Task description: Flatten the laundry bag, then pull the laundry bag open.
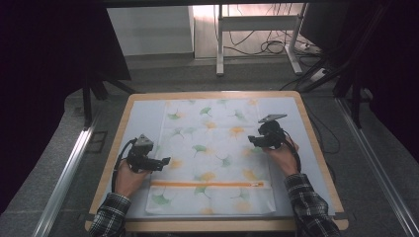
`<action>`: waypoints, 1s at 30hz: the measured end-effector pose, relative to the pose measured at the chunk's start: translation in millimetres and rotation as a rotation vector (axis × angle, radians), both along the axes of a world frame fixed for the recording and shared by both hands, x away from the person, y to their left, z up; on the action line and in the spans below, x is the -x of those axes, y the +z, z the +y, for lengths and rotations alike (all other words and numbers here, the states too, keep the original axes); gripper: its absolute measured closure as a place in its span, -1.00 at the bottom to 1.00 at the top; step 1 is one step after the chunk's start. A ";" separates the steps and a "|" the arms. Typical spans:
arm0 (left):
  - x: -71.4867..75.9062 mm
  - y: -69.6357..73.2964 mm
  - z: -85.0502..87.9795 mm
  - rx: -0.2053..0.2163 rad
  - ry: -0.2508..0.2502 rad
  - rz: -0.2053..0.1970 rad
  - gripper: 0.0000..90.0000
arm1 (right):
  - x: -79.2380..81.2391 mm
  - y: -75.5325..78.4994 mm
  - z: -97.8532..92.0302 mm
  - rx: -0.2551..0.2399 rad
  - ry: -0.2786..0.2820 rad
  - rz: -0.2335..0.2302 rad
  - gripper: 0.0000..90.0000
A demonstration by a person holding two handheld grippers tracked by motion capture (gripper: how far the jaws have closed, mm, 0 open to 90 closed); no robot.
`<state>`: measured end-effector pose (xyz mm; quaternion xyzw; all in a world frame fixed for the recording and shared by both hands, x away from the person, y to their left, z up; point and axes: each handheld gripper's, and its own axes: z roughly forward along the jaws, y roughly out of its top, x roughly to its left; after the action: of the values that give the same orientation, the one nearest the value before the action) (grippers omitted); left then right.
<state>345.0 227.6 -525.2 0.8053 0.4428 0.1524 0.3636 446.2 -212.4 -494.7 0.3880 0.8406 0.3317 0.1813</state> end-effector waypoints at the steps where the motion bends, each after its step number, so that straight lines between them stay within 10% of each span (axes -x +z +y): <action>1: 0.5 0.3 -0.9 -0.005 -0.002 -0.003 -0.81 | 1.1 0.1 -0.2 -0.003 0.003 0.001 -0.04; 30: 2.6 -0.6 -0.1 -0.009 -0.030 -0.120 -0.95 | 58.7 -2.3 -8.5 -0.049 0.100 0.071 -0.75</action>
<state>342.3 227.5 -525.8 0.8028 0.4074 0.1967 0.3883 387.4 -220.9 -497.1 0.3616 0.8564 0.3467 0.1251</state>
